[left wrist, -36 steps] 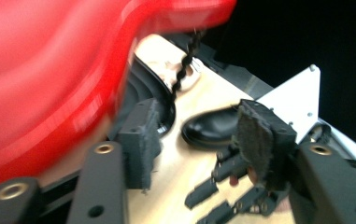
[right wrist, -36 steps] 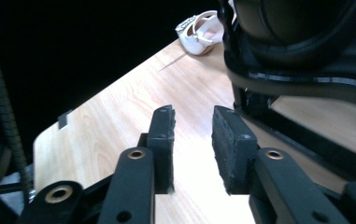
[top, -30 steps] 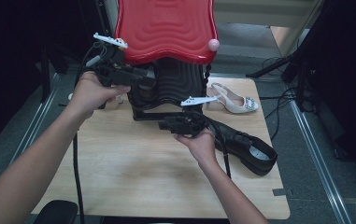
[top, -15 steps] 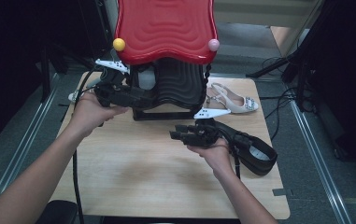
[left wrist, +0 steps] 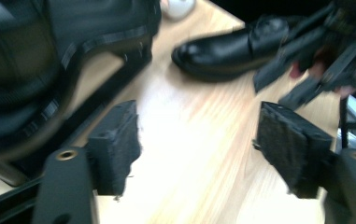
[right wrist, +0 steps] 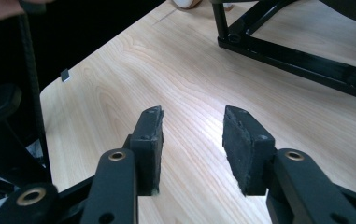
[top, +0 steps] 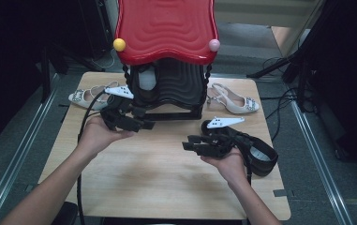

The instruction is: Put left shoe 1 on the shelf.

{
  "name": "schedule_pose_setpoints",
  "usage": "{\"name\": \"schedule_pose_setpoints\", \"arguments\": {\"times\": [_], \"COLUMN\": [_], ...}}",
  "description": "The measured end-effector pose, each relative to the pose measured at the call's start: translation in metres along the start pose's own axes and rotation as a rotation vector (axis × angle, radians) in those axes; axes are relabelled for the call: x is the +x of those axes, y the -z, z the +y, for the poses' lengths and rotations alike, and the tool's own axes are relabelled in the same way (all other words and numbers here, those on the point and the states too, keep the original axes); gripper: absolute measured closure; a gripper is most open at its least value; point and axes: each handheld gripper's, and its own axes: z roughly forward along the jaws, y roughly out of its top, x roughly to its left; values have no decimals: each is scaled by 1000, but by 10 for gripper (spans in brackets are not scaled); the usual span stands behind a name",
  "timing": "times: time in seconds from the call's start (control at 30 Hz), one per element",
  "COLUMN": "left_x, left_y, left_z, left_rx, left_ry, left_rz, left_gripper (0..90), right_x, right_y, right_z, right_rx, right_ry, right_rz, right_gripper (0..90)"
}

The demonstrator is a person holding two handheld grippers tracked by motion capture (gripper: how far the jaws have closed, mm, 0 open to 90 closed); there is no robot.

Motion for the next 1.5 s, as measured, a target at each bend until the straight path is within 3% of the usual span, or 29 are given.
{"name": "schedule_pose_setpoints", "arguments": {"times": [0.03, 0.07, 0.1, 0.17, 0.2, 0.23, 0.27, 0.33, 0.43, 0.67, 0.73, 0.8, 0.93, 1.0, 1.03, 1.07, 1.13, 1.17, 1.2, 1.27, 1.43, 1.5], "left_x": [1, 2, 0, -1, -1, 0, 0, -2, -1, 1, 3, 5, 7, 4, 3, 6, 6, 5, 5, 5, 3, 3], "left_y": [-2, -2, -1, 0, 0, 0, -1, -2, -7, -16, -18, -22, -24, -21, -20, -21, -22, -22, -22, -20, -23, -24], "left_z": [-5, -16, -21, -24, -28, -31, -32, -36, -48, -63, -65, -69, -73, -75, -76, -77, -77, -77, -77, -78, -79, -82], "left_rx": [-15, -75, -117, -127, -140, -145, -118, -85, -52, -10, 10, 48, 40, -7, 2, 32, 46, 55, 55, 38, 64, 32], "left_ry": [16, 29, 16, 2, 0, 28, 42, 29, 31, 33, 73, 75, 116, 101, 94, 133, 131, 102, 102, 102, 71, 40], "left_rz": [-19, -60, -43, -18, -20, -25, -40, -34, -60, -57, -90, -126, -159, -98, -85, -115, -121, -80, -80, -103, -113, -122], "left_gripper": [353, 435, 524, 618, 618, 648, 656, 682, 651, 577, 549, 503, 458, 440, 440, 448, 476, 460, 449, 458, 551, 550], "right_x": [0, 1, 0, 0, 0, -2, -2, -3, -5, -7, -8, -10, -13, -14, -15, -17, -18, -20, -20, -23, -32, -35], "right_y": [3, 7, 8, 12, 12, 15, 16, 21, 29, 41, 45, 47, 53, 58, 60, 64, 66, 71, 71, 76, 88, 91], "right_z": [-2, -6, -8, -13, -13, -18, -20, -25, -31, -41, -44, -46, -47, -48, -48, -49, -50, -51, -51, -51, -55, -56], "right_rx": [4, 11, 14, 7, 7, 4, 4, -4, -19, -15, 1, 13, 6, -2, -7, -10, -8, -8, -8, -11, 0, 12], "right_ry": [-3, -3, 5, 10, 10, 16, 21, 17, 4, 16, 18, 10, -6, -10, -15, -22, -30, -36, -36, -41, -65, -59], "right_rz": [-2, -9, -24, -40, -40, -48, -54, -59, -81, -109, -118, -132, -138, -151, -148, -150, -145, -155, -155, -163, -185, -193], "right_gripper": [588, 570, 564, 564, 564, 564, 564, 564, 564, 605, 603, 597, 597, 594, 594, 594, 594, 594, 594, 594, 572, 574]}}
